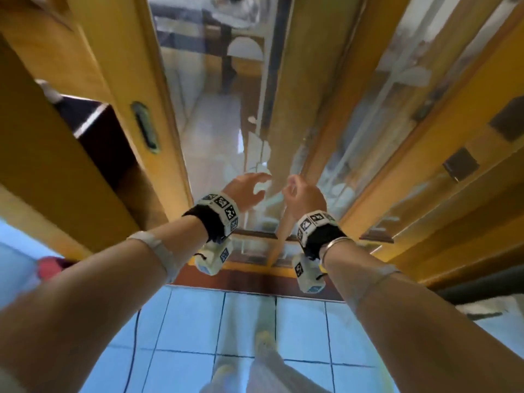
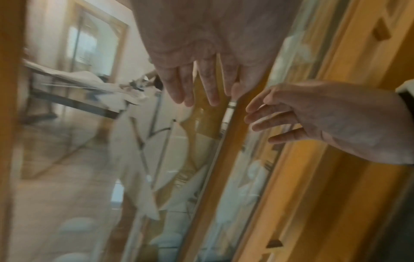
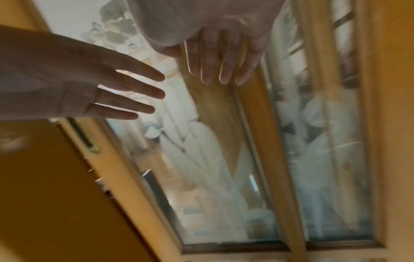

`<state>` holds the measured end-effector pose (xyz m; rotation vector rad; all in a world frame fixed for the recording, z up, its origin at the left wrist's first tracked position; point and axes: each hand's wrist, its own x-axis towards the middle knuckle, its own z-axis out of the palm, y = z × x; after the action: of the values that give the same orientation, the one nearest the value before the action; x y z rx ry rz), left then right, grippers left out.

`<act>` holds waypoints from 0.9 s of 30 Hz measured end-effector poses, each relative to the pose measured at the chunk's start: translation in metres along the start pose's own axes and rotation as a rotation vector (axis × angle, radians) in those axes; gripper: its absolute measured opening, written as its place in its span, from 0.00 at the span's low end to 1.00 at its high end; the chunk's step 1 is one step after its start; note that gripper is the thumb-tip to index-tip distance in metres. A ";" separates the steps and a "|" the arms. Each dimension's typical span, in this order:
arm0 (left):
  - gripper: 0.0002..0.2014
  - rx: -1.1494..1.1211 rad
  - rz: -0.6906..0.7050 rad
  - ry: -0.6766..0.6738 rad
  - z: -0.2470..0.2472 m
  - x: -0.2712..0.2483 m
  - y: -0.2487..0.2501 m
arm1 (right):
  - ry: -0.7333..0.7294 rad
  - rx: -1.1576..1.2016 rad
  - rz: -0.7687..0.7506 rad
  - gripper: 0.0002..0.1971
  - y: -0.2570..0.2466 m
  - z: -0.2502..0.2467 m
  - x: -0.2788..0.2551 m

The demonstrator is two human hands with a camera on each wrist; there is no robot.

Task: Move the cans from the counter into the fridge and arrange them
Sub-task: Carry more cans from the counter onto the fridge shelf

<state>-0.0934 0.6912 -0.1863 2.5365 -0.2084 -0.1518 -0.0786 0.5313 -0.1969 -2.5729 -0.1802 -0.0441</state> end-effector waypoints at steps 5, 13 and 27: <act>0.21 -0.039 -0.208 0.172 -0.035 -0.051 -0.062 | -0.188 0.014 -0.218 0.20 -0.076 0.050 0.008; 0.21 -0.078 -0.575 0.389 -0.086 -0.150 -0.129 | -0.393 0.001 -0.556 0.13 -0.189 0.112 0.010; 0.22 -0.136 -1.079 0.781 -0.118 -0.391 -0.204 | -0.711 0.092 -1.084 0.12 -0.376 0.218 -0.132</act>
<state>-0.4351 0.9937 -0.1795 2.1025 1.3979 0.3983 -0.2627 0.9464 -0.1913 -1.9863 -1.7311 0.4590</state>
